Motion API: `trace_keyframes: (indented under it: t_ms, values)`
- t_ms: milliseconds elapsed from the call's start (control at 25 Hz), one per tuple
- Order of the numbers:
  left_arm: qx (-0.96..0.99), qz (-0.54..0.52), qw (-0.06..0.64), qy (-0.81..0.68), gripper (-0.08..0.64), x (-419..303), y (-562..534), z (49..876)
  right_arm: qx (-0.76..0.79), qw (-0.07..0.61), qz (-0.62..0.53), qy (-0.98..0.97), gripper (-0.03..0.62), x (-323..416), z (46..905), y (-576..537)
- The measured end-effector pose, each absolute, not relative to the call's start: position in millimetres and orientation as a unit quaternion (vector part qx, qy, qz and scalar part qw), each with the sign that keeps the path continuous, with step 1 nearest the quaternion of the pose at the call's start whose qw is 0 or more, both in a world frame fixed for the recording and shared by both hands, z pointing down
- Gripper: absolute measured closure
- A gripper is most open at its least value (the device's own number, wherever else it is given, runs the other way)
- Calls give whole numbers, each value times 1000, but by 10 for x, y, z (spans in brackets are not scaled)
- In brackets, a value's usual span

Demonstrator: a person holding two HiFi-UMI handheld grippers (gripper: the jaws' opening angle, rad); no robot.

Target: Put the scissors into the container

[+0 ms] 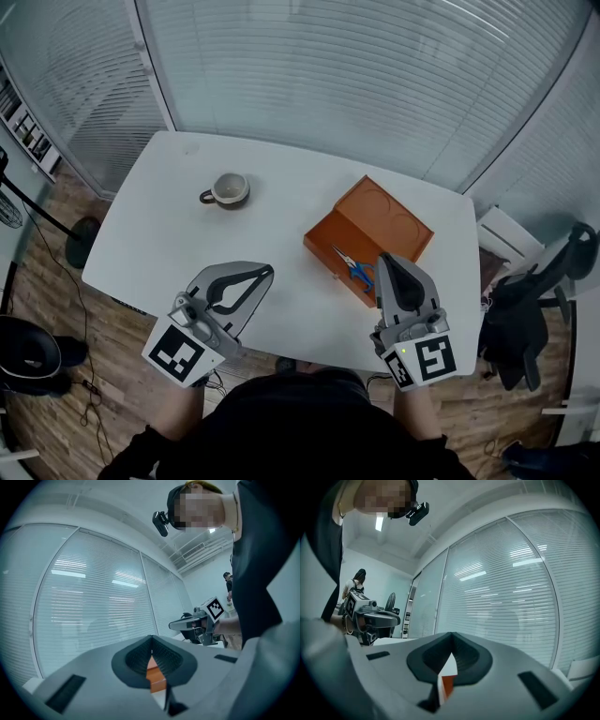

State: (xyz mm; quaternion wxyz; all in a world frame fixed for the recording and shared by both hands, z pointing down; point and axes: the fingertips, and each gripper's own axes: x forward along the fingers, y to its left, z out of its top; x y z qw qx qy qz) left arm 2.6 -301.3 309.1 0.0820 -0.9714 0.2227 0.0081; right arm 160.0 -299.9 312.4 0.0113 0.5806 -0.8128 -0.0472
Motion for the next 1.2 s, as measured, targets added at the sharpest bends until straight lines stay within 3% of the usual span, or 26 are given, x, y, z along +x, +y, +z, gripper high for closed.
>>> trace_keyframes:
  t_ms: [1200]
  values:
    - [-973, 17, 84, 215, 548, 69, -3000, 3054, 570, 5, -66, -819, 588, 1495, 3015, -2839]
